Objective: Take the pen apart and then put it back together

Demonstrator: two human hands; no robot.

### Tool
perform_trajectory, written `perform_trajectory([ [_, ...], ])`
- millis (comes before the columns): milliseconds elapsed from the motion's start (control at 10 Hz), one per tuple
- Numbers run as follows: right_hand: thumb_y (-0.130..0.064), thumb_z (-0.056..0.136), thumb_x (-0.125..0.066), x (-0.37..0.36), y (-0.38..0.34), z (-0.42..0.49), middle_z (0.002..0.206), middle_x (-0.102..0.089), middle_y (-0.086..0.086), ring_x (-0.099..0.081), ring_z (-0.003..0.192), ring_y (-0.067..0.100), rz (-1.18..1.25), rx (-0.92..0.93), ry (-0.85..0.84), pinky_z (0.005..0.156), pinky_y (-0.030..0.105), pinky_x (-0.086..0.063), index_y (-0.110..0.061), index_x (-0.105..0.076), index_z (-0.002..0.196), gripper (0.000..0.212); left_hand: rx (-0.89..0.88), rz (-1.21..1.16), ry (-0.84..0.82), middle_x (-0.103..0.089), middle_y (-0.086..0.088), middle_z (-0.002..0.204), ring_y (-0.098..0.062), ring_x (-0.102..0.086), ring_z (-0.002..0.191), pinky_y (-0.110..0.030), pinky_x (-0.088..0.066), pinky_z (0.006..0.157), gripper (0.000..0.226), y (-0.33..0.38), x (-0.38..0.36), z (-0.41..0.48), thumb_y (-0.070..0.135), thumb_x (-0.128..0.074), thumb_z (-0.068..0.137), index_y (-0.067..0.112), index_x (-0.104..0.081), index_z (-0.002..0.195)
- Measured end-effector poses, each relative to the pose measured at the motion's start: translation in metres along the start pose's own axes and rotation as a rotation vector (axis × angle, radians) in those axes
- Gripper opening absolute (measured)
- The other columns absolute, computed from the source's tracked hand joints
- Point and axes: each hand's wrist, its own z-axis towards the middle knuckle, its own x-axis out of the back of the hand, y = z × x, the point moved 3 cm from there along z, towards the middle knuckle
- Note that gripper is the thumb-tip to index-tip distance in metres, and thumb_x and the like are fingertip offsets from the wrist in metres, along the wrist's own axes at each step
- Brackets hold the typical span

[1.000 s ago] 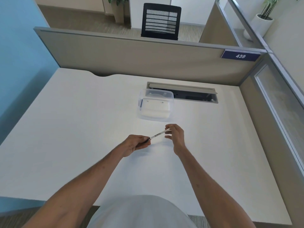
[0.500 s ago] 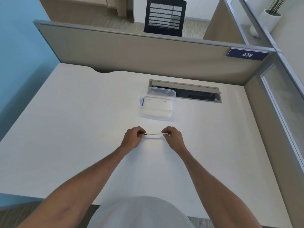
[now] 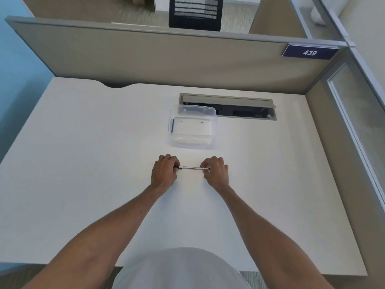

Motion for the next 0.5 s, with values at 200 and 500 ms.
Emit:
perform_trajectory([
  [200, 0.001, 0.083, -0.068, -0.001, 0.002, -0.003, 0.102, -0.065, -0.013, -0.051, 0.112, 0.018, 0.029, -0.005, 0.006, 0.083, 0.035, -0.029, -0.025, -0.075, 0.103, 0.034, -0.012, 0.01, -0.032, -0.07, 0.005, 0.105, -0.028, -0.06, 0.108, -0.041, -0.049, 0.082, 0.019, -0.004, 0.002, 0.002, 0.013, -0.077, 0.089, 0.023, -0.073, 0.106],
  [500, 0.0, 0.081, -0.069, 0.003, -0.01, -0.012, 0.115, -0.063, -0.008, -0.055, 0.114, 0.024, -0.166, 0.259, 0.094, 0.089, 0.039, -0.037, -0.024, -0.071, 0.114, 0.04, -0.106, 0.089, 0.058, -0.071, 0.001, 0.099, -0.032, -0.065, 0.104, -0.041, -0.049, 0.074, 0.011, -0.005, 0.009, -0.004, 0.013, -0.074, 0.089, 0.019, -0.075, 0.099],
])
